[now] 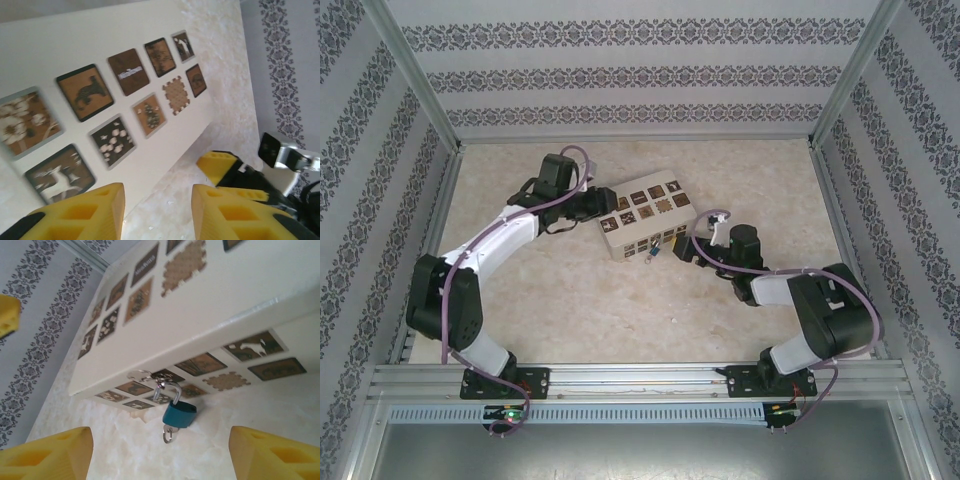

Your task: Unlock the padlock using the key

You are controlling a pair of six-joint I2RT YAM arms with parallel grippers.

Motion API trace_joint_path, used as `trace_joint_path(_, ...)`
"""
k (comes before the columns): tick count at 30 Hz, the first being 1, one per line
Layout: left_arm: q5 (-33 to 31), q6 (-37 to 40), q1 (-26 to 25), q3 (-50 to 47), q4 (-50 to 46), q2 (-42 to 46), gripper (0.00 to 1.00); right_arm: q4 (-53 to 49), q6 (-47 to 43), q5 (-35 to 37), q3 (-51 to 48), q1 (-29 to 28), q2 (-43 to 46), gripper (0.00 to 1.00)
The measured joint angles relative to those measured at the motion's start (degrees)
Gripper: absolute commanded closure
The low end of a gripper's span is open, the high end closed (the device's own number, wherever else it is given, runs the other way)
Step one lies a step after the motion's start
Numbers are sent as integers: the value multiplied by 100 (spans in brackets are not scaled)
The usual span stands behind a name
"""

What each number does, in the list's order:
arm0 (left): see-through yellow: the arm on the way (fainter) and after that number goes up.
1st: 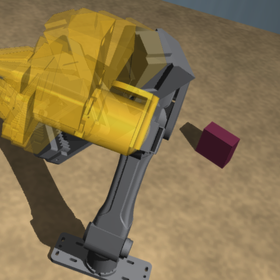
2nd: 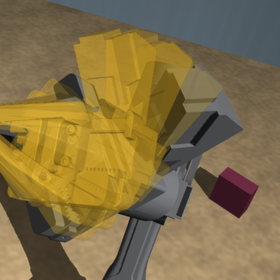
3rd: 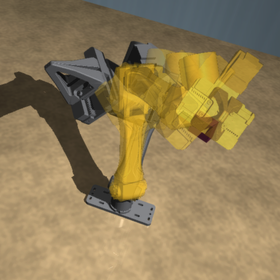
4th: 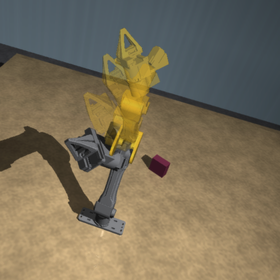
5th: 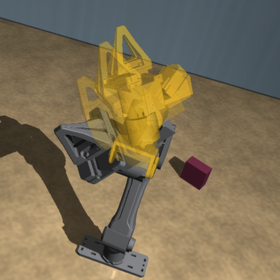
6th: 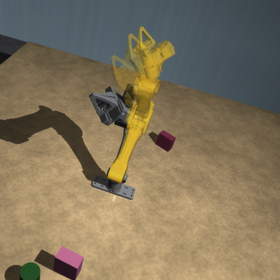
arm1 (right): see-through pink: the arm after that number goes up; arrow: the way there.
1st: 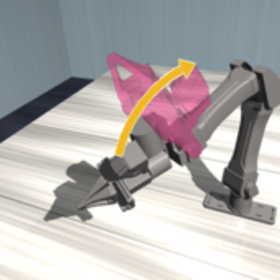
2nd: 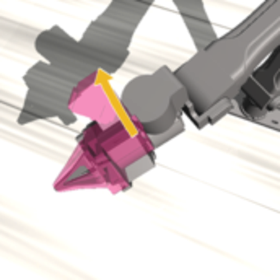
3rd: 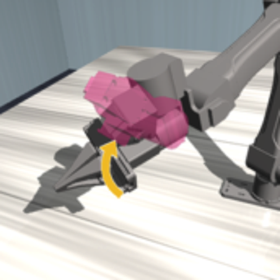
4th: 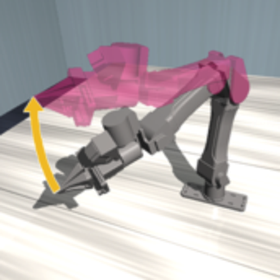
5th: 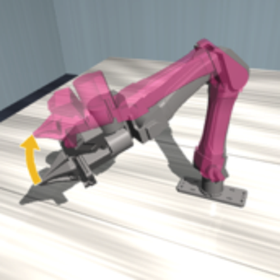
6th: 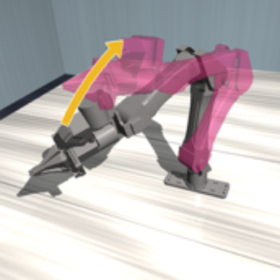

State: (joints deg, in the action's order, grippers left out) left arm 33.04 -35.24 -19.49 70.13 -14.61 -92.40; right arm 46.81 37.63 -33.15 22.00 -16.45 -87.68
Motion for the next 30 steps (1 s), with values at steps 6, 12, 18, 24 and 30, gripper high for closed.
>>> trace_joint_path(6,116,59,-275,520,-138,-693,63,354,348,13,63,-232,-590,29)
trace_joint_path(12,208,107,-424,922,-275,-1281,68,859,614,55,199,-439,-1110,28)
trace_joint_path(18,256,190,-457,984,-361,-1541,69,1176,726,74,369,-520,-1456,29)
trace_joint_path(24,269,275,-457,986,-535,-1707,69,1307,717,76,546,-527,-1626,28)
trace_joint_path(30,280,313,-457,988,-538,-1707,69,1364,704,74,702,-597,-1818,28)
